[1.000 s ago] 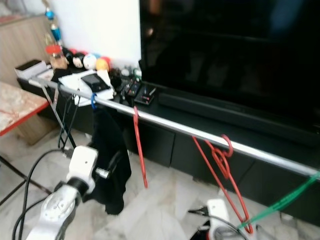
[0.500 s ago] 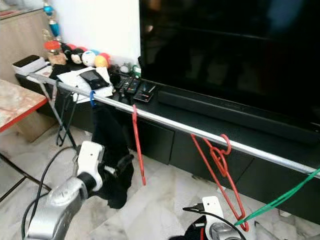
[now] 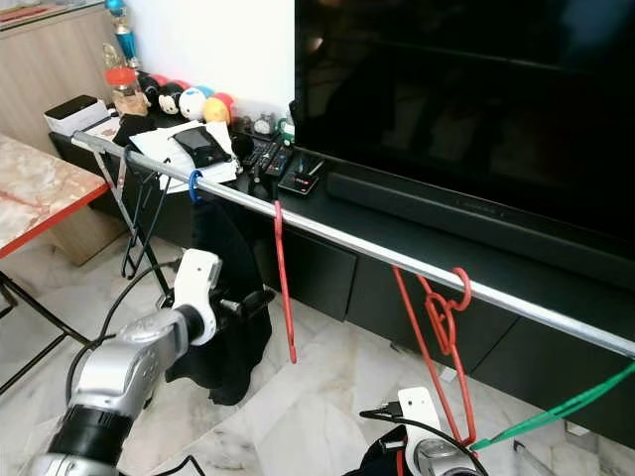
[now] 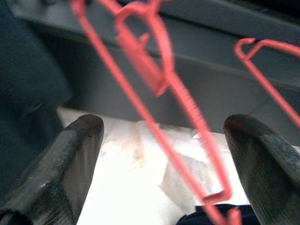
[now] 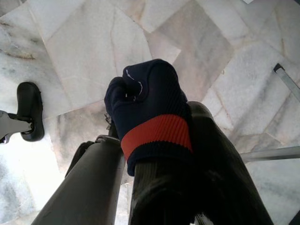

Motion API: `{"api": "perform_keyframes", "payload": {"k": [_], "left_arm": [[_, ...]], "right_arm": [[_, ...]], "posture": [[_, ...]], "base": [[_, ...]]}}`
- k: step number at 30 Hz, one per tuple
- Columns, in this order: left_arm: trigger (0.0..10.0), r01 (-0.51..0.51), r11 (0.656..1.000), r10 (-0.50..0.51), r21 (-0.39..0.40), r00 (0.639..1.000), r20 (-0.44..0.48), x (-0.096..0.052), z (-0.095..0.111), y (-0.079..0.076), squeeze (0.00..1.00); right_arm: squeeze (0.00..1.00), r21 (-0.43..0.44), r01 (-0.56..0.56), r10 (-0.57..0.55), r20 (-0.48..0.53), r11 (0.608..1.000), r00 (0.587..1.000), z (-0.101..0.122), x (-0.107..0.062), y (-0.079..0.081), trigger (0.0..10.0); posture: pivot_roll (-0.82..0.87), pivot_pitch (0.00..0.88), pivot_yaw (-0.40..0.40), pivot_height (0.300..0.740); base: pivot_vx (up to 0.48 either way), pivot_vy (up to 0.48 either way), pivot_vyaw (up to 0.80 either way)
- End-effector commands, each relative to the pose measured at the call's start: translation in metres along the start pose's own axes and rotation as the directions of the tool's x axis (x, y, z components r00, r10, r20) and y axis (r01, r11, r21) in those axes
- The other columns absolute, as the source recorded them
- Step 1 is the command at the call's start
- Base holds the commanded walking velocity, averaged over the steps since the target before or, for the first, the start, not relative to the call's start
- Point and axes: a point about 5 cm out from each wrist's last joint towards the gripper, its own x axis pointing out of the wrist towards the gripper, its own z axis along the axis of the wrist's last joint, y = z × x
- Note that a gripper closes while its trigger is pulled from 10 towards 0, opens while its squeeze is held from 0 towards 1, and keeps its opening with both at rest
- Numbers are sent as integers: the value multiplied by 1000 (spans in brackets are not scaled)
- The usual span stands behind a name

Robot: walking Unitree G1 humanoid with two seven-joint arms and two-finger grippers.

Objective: Hang hanger

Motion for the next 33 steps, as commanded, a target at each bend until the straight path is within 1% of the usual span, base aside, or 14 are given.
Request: {"api": "perform_keyframes", "payload": {"k": [1, 2, 4, 5, 6, 7, 9, 14, 16, 22, 27, 28, 33], "left_arm": [[10000, 34, 999, -34, 4, 999, -27, 6, 0, -7, 1000], [10000, 31, 1000, -31, 3, 999, -29, 7, 0, -7, 1000], [10000, 9, 999, -7, 47, 999, -37, 13, 1, -7, 1000], [10000, -9, 998, 11, 66, 999, -36, 15, 1, -7, 392], [10000, -16, 997, 19, 70, 999, -34, 17, 2, -7, 392], [10000, -31, 997, 33, 66, 999, -24, 18, 4, -7, 0], [10000, -111, 992, 110, 60, 994, 12, 26, 13, -1, 0], [10000, -167, 984, 167, 65, 986, 16, 33, 18, 4, 0], [10000, -164, 984, 163, 68, 987, 12, 42, 22, 4, 0], [10000, -158, 984, 159, 77, 987, 4, 50, 23, 5, 0], [10000, -120, 990, 121, 79, 993, -6, 55, 23, 3, 0], [10000, -127, 988, 128, 92, 992, -12, 55, 22, 4, 0], [10000, -176, 981, 177, 87, 984, -10, 55, 21, 11, 0]], "right_arm": [[0, -10, 5, -5, 15, 1000, 1000, 5, -1, -2, 10000], [0, -11, 5, -5, 15, 1000, 1000, 5, -1, -2, 10000], [0, -12, 4, -4, 15, 1000, 1000, 5, -1, -2, 10000], [0, -14, 3, -3, 15, 1000, 1000, 5, -1, -3, 10000], [0, -15, 3, -3, 15, 1000, 1000, 5, -1, -3, 10000], [0, -16, 2, -2, 15, 1000, 1000, 5, -1, -3, 10000], [0, -21, 0, 1, 16, 1000, 1000, 5, -1, -2, 10000], [0, -29, -3, 4, 17, 1000, 1000, 6, -1, -2, 10000], [0, -32, -5, 6, 19, 999, 1000, 6, -1, -1, 10000], [0, -34, -8, 9, 23, 999, 1000, 7, 0, 1, 10000], [0, -39, -8, 9, 25, 999, 1000, 8, 0, 1, 10000], [0, -41, -9, 10, 25, 999, 1000, 8, 0, 1, 10000], [0, -43, -8, 10, 26, 999, 1000, 8, -1, 1, 10000]], "posture": [[34, 0, -48, 740], [34, 0, -48, 740], [29, 0, -50, 740], [29, 0, -50, 740], [29, 0, -50, 740], [29, 0, -50, 740], [32, 0, -54, 740], [29, 0, -54, 740], [27, 0, -51, 740], [21, 0, -41, 740], [20, 0, -39, 740], [20, 0, -39, 740], [23, 0, -39, 740]], "base": [[0, 0, 0], [0, 0, 0], [0, 0, 0], [0, 0, 0], [0, 0, 0], [0, 0, 0], [0, 0, 0], [0, 0, 0], [0, 0, 0], [0, 0, 0], [0, 0, 0], [0, 0, 0], [0, 0, 0]]}}
